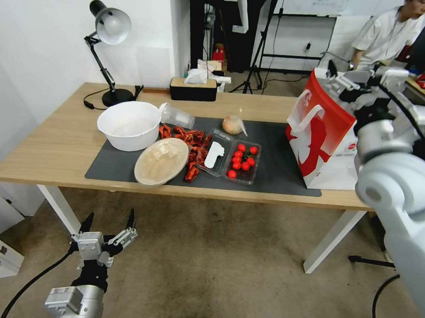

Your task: Pick up the trash from the table and place it into the takeout bag.

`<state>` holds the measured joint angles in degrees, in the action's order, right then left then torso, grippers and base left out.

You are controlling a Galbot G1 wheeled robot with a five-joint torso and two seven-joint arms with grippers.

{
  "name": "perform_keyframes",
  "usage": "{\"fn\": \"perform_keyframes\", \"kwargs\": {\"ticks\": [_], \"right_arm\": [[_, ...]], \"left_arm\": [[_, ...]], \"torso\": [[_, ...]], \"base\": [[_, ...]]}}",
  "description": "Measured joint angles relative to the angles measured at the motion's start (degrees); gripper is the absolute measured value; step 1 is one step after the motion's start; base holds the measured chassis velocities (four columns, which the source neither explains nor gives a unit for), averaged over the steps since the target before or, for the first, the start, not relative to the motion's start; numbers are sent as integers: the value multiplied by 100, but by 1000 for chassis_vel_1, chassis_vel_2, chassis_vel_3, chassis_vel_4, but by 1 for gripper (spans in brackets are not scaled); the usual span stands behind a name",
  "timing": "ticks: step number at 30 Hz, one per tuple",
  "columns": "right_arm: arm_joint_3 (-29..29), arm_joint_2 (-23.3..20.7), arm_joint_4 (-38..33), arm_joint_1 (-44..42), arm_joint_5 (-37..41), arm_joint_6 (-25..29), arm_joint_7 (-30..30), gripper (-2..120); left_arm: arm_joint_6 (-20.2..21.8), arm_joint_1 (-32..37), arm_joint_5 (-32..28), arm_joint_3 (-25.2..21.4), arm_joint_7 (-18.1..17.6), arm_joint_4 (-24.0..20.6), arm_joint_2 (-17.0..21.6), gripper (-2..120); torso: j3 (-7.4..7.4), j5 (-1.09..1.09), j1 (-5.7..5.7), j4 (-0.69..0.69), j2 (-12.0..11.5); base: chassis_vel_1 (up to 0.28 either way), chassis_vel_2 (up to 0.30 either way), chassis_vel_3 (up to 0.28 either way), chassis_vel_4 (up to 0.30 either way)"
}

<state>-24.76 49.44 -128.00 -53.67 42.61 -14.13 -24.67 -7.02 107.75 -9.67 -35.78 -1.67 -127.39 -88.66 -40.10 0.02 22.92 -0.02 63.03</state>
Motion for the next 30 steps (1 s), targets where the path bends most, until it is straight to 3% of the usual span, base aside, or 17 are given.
{"fn": "perform_keyframes", "kwargs": {"ticks": [2, 6, 9, 18, 22, 25, 27, 28, 30], "right_arm": [[-76, 166, -282, -690, -256, 336, 180, 100], [-112, 290, -378, -1065, -416, 532, 272, 100], [-152, 632, -472, -1790, -821, 861, 448, 100], [88, 1081, -451, -2512, -1494, 1806, 681, 100], [326, 1331, -251, -2915, -2051, 2589, 702, 100], [346, 1364, -195, -2977, -2136, 2715, 706, 100], [384, 1430, -70, -3183, -2317, 3039, 737, 100], [452, 1542, 182, -3473, -2738, 3500, 681, 100], [470, 1594, 299, -3578, -2845, 3659, 673, 100]], "left_arm": [[-16, -2, -2, -1, 3, 3, 2, 100], [-20, 0, -3, 8, 6, 7, 1, 100], [-30, -17, -7, 34, 17, 41, 15, 100], [-31, -56, -27, 71, 21, 91, 43, 100], [-51, -67, -76, 65, 22, 109, 70, 100], [-59, -67, -97, 62, 26, 109, 75, 100], [-71, -67, -154, 53, 62, 109, 88, 100], [-93, -66, -179, 71, 88, 109, 93, 100], [-102, -66, -179, 80, 92, 109, 89, 100]], "torso": [[0, -3, 0, 2, 0], [0, 0, 0, 1, 0], [0, -1, 0, 2, 0], [0, -3, 1, 3, 0], [0, -1, 1, 2, 0], [0, -3, 1, 3, 0], [0, -3, 0, 3, -1], [0, -4, 0, 3, -1], [0, -1, 0, 2, -1]], "base": [[0, 0, 0, 0], [0, 0, 0, 0], [0, 0, 0, 0], [0, 0, 0, 0], [0, 0, 0, 0], [0, 0, 0, 0], [0, 0, 0, 0], [0, 0, 0, 0], [0, 0, 0, 0]]}}
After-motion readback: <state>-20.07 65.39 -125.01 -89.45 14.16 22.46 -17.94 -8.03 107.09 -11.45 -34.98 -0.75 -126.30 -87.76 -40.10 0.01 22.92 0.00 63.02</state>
